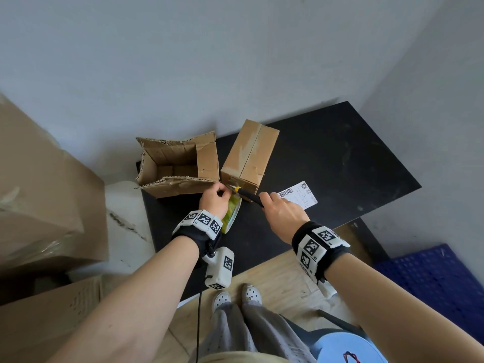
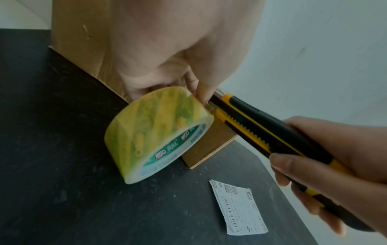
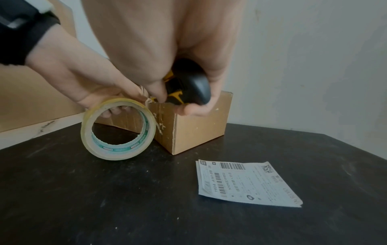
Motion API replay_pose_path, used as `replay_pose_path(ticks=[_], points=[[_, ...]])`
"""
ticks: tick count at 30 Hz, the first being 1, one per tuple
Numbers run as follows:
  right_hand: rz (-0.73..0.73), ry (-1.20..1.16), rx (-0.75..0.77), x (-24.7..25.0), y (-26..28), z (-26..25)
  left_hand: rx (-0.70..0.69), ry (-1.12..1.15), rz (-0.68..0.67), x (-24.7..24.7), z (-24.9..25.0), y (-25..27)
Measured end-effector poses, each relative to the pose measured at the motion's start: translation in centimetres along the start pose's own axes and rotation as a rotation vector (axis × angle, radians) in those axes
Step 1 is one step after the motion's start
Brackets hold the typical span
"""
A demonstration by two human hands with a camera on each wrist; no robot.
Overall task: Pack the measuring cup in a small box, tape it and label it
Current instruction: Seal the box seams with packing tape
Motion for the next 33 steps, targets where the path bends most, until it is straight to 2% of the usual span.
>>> replay_pose_path(ticks=[10, 21, 26, 33], points=[[-0.072, 0.01, 0.0, 1.9, 0.3, 0.1, 0.024, -0.105, 0.027, -0.4, 0.8, -0.1], [-0.074, 0.032, 0.013, 2.4, 0.6, 1.4, 0.023, -0.146, 0.014, -0.7, 1.6, -0.1], [-0.105, 0.046, -0.061, 0.9, 1.8, 4.2, 0.041, -0.156, 0.034, -0.6, 1.1, -0.1], [-0.077, -0.028, -0.053, -3.3, 2.3, 5.0, 0.045, -0.021, -0.014, -1.0, -0.1, -0.1]])
Point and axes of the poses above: each hand's wrist, its own y-axis away from the middle knuckle, its own x-axis out of the back of the hand, z = x × y, the point moved 5 cm from there along -y, towards the middle knuckle, and after that the axes turned 3 degrees about z, right-handed, at the moved point
